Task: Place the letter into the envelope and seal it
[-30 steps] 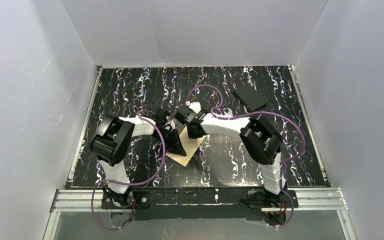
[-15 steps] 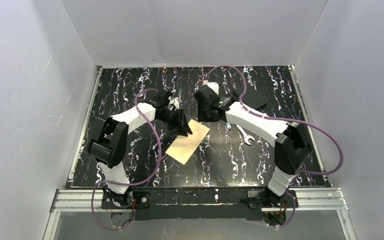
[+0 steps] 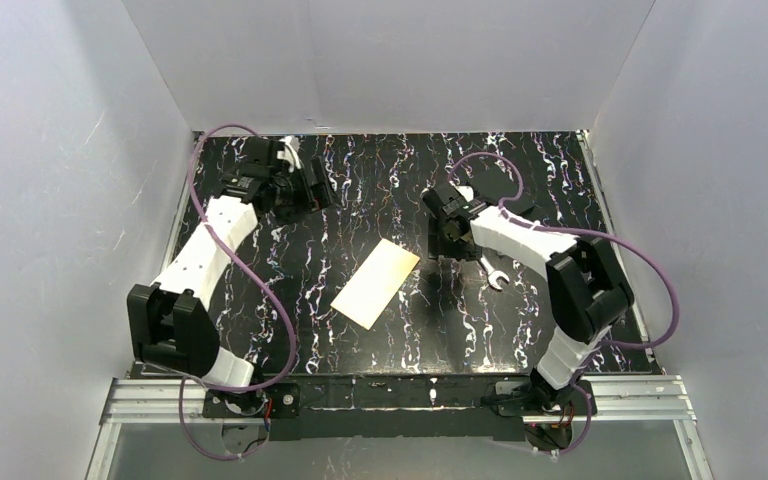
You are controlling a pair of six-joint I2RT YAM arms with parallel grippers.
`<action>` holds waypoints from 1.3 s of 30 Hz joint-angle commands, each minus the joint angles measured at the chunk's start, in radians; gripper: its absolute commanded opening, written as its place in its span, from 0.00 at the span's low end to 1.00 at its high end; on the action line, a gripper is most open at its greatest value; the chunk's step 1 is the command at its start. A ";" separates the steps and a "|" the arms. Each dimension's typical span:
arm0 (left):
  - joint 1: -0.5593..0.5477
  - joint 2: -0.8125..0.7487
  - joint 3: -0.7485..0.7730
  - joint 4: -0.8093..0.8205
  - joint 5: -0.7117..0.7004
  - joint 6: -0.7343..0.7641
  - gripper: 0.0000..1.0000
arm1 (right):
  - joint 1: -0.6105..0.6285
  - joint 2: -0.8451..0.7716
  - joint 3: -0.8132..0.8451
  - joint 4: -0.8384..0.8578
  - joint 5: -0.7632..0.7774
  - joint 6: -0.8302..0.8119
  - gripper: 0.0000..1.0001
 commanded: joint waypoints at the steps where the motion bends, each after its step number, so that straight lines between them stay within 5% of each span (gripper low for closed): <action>1: 0.049 -0.046 0.033 -0.054 -0.114 0.087 0.98 | -0.031 0.057 0.037 0.045 0.014 -0.047 0.74; 14: 0.118 0.021 0.073 -0.019 0.144 0.065 0.94 | -0.135 0.241 0.135 0.092 -0.119 -0.170 0.60; 25: 0.127 0.046 0.096 0.030 0.226 0.048 0.93 | -0.136 0.211 0.089 0.115 -0.198 -0.210 0.13; 31: 0.125 0.036 0.043 0.178 0.436 -0.014 0.93 | -0.137 0.059 0.074 0.356 -0.518 -0.177 0.10; 39: 0.120 0.016 -0.059 0.525 0.697 -0.231 0.92 | -0.135 -0.040 0.029 0.890 -0.987 0.088 0.13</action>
